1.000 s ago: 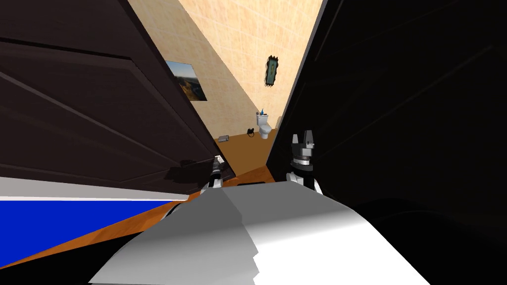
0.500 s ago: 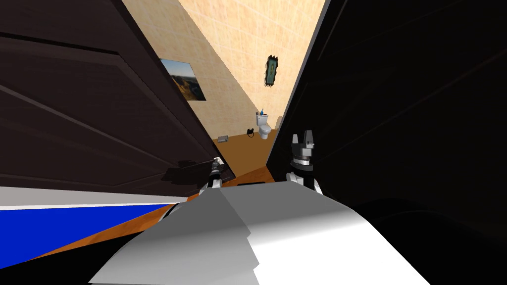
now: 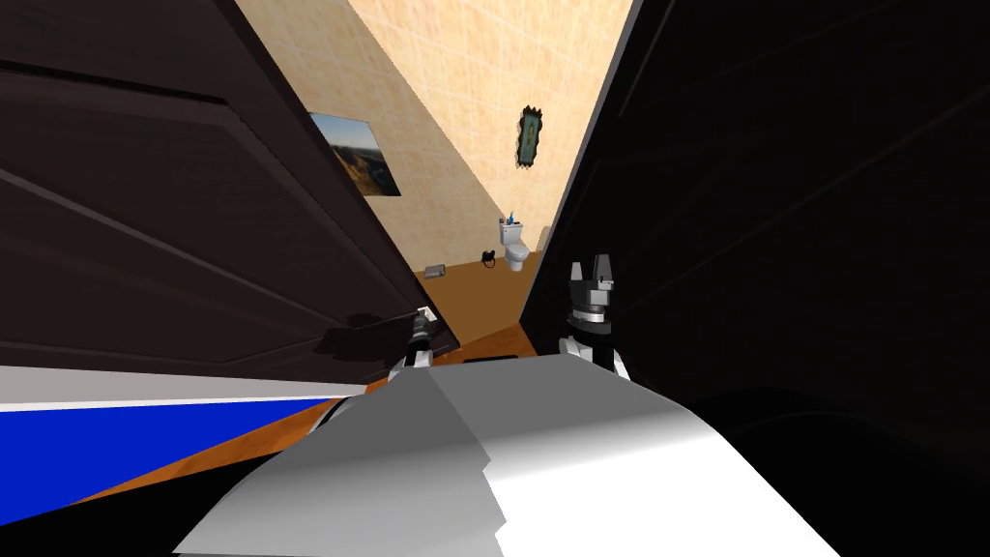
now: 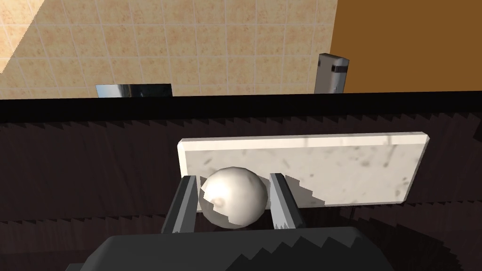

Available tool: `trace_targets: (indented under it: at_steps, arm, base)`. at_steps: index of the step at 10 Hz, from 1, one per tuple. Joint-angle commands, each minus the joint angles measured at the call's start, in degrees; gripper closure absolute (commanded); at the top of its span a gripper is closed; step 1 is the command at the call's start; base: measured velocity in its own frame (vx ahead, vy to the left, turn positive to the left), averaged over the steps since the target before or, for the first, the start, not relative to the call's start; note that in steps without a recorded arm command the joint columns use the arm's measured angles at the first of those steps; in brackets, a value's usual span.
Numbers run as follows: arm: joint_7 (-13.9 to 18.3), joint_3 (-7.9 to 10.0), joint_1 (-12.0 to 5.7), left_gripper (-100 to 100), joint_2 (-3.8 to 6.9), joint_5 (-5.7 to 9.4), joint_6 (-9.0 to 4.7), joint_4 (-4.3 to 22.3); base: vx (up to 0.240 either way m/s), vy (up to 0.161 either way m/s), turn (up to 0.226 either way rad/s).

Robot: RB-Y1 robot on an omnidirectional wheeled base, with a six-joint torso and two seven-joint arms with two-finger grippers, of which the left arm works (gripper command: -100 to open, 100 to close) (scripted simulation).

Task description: Pull the door open

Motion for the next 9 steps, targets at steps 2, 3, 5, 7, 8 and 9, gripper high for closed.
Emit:
trace_targets:
  at_steps: [2, 3, 5, 7, 8, 9]
  arm:
    - [1.2, -1.05, 0.38, 100, 0.42, -0.65, -0.42, 0.1]
    - [1.8, -1.62, 0.59, 100, 0.74, -1.01, -0.63, 0.0]
    - [3.3, -2.87, 1.05, 100, 1.42, -1.79, -1.07, -0.2]
    - [4.9, -4.29, 1.57, 100, 2.19, -2.68, -1.58, -0.5]
    - [5.4, -4.71, 1.72, 100, 2.42, -2.94, -1.72, -0.6]
    - [5.9, -5.10, 1.86, 100, 2.63, -3.18, -1.86, -0.6]
  base:
    - [-0.174, 0.022, -0.088]
    - [-0.181, 0.037, -0.108]
    - [-0.212, 0.049, -0.129]
    - [-0.223, 0.037, -0.121]
    - [-0.229, 0.044, -0.109]
    - [-0.204, 0.041, -0.073]
